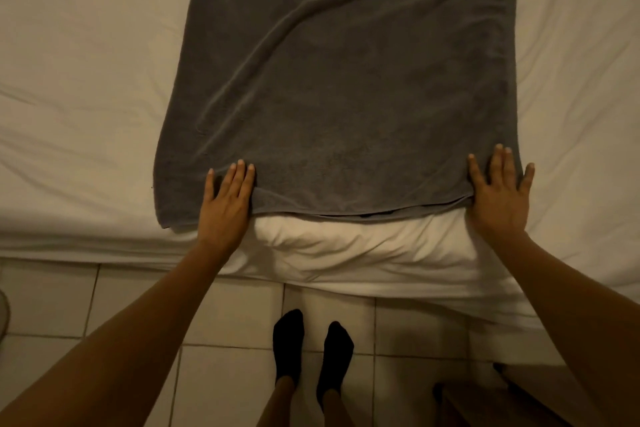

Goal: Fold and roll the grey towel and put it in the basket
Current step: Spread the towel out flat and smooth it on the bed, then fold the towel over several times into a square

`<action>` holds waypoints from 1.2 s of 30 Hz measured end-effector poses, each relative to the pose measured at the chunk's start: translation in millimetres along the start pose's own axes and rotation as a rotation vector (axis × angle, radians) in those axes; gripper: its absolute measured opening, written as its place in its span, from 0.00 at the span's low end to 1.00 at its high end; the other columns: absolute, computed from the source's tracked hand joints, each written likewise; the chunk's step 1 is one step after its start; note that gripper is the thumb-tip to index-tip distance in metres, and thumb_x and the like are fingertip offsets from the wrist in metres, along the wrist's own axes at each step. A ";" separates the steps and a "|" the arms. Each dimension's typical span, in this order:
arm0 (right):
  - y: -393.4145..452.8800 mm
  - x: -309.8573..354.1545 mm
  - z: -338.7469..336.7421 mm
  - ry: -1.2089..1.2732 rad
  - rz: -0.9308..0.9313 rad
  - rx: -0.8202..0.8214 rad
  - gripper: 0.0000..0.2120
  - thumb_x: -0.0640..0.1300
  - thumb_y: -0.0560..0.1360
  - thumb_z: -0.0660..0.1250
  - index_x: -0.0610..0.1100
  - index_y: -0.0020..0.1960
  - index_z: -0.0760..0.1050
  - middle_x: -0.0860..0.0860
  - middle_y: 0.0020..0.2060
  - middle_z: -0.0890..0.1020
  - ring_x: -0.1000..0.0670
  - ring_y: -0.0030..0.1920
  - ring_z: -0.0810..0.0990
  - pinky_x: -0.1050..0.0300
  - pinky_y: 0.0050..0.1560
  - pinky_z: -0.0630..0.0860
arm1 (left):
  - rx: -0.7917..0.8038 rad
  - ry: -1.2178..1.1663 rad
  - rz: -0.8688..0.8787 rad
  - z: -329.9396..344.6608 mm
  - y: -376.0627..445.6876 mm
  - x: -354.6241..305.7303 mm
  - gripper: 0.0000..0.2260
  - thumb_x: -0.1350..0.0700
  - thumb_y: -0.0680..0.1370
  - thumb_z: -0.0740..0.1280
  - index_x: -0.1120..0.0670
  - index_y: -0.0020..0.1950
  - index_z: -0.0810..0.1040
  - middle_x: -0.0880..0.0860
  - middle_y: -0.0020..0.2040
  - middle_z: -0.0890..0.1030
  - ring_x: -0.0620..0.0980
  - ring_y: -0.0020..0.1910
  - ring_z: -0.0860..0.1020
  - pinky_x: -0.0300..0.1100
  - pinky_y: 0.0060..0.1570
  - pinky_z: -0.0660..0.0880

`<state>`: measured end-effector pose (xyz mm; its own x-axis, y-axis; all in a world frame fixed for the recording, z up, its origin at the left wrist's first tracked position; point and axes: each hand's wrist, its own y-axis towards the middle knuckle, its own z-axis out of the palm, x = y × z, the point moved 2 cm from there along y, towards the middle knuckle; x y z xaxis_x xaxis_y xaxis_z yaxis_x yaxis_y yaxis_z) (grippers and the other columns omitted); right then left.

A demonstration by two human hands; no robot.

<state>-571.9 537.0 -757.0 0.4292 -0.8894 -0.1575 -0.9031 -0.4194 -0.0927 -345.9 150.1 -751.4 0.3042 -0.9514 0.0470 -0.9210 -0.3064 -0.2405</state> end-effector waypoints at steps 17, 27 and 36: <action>-6.1 11.3 7.4 -0.054 -0.032 0.105 0.30 0.39 0.76 0.62 0.42 0.76 0.55 0.38 0.73 0.61 0.38 0.75 0.53 0.44 0.70 0.30 | 0.035 -0.028 -0.085 6.7 13.2 6.8 0.27 0.58 0.81 0.56 0.59 0.77 0.48 0.60 0.77 0.50 0.56 0.77 0.50 0.54 0.74 0.44; -2.8 -14.9 5.7 -0.155 0.028 0.183 0.26 0.42 0.79 0.54 0.43 0.76 0.55 0.38 0.72 0.64 0.38 0.75 0.51 0.43 0.71 0.31 | 0.092 -0.054 -0.176 1.7 8.0 39.7 0.25 0.59 0.81 0.52 0.58 0.77 0.49 0.60 0.77 0.53 0.56 0.76 0.52 0.54 0.74 0.46; -32.8 -13.4 3.1 0.082 -0.074 0.035 0.31 0.35 0.69 0.65 0.38 0.72 0.64 0.35 0.67 0.70 0.35 0.72 0.60 0.39 0.72 0.45 | -0.010 -0.147 -0.164 9.4 -16.8 31.8 0.25 0.57 0.82 0.54 0.58 0.77 0.50 0.59 0.77 0.55 0.55 0.76 0.53 0.54 0.73 0.47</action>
<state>-547.9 563.2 -754.9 0.4909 -0.8685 -0.0684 -0.8670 -0.4794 -0.1358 -318.5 125.3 -755.0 0.4819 -0.8744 -0.0569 -0.8584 -0.4581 -0.2311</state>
